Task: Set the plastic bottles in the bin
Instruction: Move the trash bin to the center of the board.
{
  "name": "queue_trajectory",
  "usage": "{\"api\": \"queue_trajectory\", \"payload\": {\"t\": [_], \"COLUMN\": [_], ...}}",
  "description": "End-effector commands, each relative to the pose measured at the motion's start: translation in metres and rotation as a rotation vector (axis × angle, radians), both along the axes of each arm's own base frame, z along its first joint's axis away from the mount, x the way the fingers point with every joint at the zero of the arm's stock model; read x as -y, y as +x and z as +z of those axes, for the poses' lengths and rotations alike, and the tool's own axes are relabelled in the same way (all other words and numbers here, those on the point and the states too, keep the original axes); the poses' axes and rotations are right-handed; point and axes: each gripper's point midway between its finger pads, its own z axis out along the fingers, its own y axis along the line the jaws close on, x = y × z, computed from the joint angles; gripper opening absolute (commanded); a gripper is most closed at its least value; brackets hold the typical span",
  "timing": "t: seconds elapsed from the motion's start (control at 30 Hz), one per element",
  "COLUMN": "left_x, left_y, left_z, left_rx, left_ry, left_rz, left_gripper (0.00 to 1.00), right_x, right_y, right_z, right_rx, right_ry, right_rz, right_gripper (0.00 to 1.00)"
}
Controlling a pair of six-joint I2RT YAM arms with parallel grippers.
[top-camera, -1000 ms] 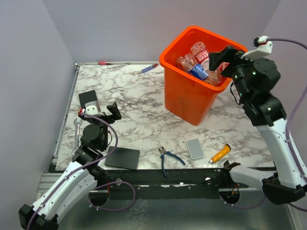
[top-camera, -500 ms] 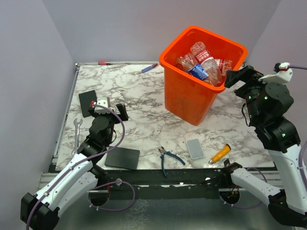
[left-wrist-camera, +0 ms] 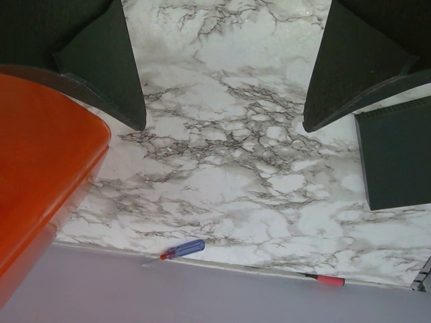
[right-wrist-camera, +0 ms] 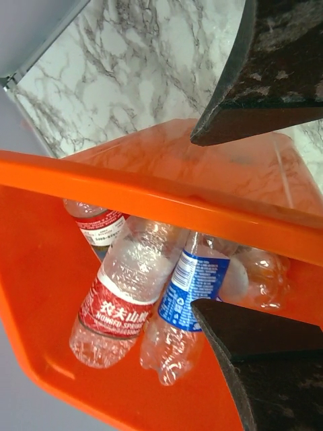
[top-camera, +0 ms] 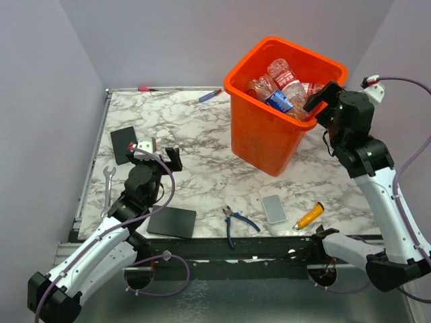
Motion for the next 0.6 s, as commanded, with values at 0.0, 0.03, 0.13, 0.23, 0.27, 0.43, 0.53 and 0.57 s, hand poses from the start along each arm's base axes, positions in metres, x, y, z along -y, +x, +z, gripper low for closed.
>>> {"api": "queue_trajectory", "payload": {"t": [0.0,0.03,0.13,0.23,0.27,0.43,0.53,0.57], "left_x": [0.005,0.005,0.004,0.004,0.004,0.001,0.003,0.004], "left_y": [-0.004,-0.005,-0.007,-0.008,-0.009,-0.011,-0.011,-0.011], "left_z": [0.016,0.018,0.022,0.026,0.027,0.031,0.031,0.031], "left_rx": [0.038,0.044,0.054,0.066,0.072,0.087,0.087,0.087], "left_ry": [-0.027,-0.030,-0.038,-0.046,-0.048,-0.052,-0.051,-0.051], "left_rz": [-0.031,-0.033,-0.036,-0.041,-0.041,-0.035,-0.043,-0.045], "left_gripper": [0.99,0.99,0.99,0.99,0.99,0.99,0.99,0.99], "right_x": [-0.006,-0.010,-0.025,-0.043,-0.049,-0.078,-0.100,-0.106], "right_y": [0.013,0.019,0.031,0.043,0.044,0.051,0.054,0.055], "right_z": [-0.009,-0.011,-0.010,-0.012,-0.013,-0.016,-0.017,-0.019], "right_rx": [-0.037,-0.043,-0.044,-0.058,-0.066,-0.079,-0.087,-0.095], "right_ry": [0.046,0.040,0.009,-0.023,-0.024,0.014,0.050,0.062], "right_rz": [0.041,0.066,0.157,0.261,0.294,0.441,0.547,0.575], "right_gripper": [0.96,0.92,0.78,0.67,0.63,0.50,0.49,0.48]}}
